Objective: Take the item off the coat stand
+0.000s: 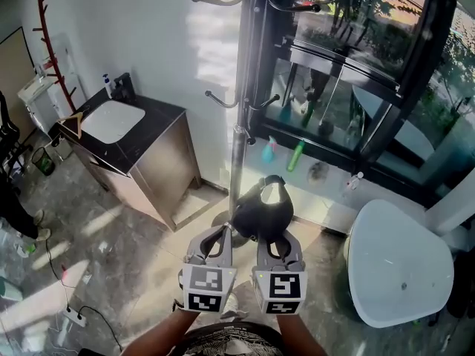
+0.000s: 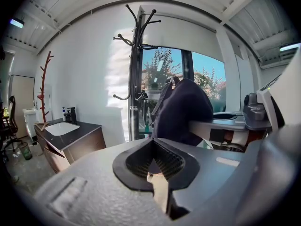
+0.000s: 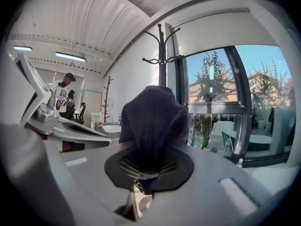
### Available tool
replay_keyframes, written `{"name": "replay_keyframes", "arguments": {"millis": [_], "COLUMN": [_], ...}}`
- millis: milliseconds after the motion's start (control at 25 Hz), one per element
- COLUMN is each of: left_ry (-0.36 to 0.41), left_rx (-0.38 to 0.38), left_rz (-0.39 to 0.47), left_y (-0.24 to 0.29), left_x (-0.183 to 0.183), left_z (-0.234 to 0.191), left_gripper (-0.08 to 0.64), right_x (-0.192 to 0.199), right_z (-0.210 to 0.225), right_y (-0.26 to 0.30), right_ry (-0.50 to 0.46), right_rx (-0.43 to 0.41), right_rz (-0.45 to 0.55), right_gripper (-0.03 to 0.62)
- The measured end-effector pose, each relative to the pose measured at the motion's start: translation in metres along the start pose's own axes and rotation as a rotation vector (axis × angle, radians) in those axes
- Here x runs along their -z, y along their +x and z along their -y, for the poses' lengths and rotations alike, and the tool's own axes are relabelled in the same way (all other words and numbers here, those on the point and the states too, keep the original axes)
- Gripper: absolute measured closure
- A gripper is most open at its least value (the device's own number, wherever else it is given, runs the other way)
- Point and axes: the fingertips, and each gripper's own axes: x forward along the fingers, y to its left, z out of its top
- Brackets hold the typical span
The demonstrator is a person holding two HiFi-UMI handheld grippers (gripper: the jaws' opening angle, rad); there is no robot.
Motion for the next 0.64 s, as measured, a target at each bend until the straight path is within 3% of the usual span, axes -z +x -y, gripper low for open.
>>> {"name": "replay_keyframes", "arguments": {"millis": [640], "left_ry": [0.013], "left_rx": [0.019], "left_rz": [0.011], "left_y": [-0.013], "left_x": [0.001], "left_z": [0.028], "left_gripper": [0.555], "right_x": [0.007], "right_z": [0.011], "right_y": [-0.030], "right_ry": [0.015], "right_rx": [0.018], "right_rz": [0.001], "right_gripper": [0.565]}}
